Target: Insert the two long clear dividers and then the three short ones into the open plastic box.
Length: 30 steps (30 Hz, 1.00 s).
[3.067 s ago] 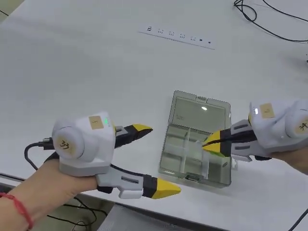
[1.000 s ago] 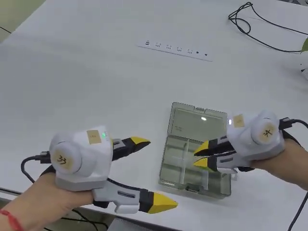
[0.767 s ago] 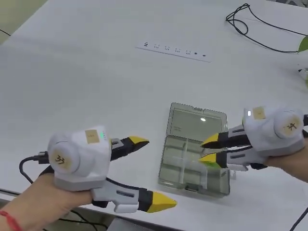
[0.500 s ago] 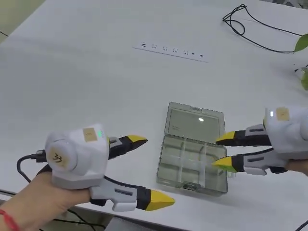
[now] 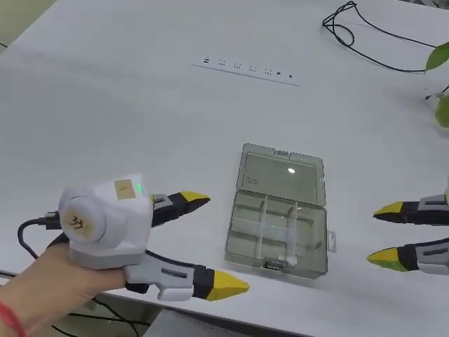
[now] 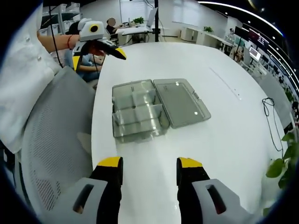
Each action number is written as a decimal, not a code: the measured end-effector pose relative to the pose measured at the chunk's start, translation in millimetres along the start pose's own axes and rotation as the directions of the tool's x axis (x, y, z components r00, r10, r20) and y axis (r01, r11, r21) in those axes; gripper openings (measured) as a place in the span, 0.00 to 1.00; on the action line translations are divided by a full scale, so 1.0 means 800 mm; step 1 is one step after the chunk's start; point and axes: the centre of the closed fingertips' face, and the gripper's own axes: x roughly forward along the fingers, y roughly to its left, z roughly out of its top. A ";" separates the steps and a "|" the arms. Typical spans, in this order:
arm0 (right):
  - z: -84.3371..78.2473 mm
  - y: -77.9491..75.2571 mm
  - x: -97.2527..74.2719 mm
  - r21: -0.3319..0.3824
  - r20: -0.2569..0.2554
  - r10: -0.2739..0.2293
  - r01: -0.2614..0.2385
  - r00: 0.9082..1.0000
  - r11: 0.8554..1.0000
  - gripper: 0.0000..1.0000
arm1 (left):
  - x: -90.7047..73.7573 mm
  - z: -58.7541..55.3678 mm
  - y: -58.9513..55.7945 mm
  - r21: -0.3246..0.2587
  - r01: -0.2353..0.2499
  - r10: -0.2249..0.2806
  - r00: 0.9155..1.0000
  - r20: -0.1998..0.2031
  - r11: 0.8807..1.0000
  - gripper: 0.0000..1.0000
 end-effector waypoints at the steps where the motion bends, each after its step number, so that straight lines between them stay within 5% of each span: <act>1: -0.007 -0.001 -0.001 -0.005 -0.014 -0.002 0.002 1.000 1.000 0.48 | 0.000 0.000 0.000 -0.001 0.000 0.000 1.000 0.000 1.000 0.88; 9: -0.079 -0.013 -0.001 -0.015 -0.162 0.004 -0.007 0.987 1.000 0.50 | -0.003 0.002 0.001 -0.003 -0.005 0.005 1.000 0.000 1.000 0.88; 14: -0.117 -0.019 0.004 -0.032 -0.251 0.011 -0.019 0.968 0.999 0.50 | -0.004 0.001 0.003 -0.004 -0.007 0.007 1.000 -0.002 1.000 0.88; 23: -0.151 -0.027 0.011 -0.071 -0.350 0.022 -0.050 0.936 0.996 0.48 | -0.004 0.001 0.003 -0.010 -0.010 0.010 1.000 -0.012 1.000 0.88; 30: -0.163 -0.033 0.012 -0.102 -0.384 0.005 -0.048 0.923 0.994 0.44 | -0.004 0.001 0.005 -0.013 -0.010 0.010 1.000 -0.014 1.000 0.87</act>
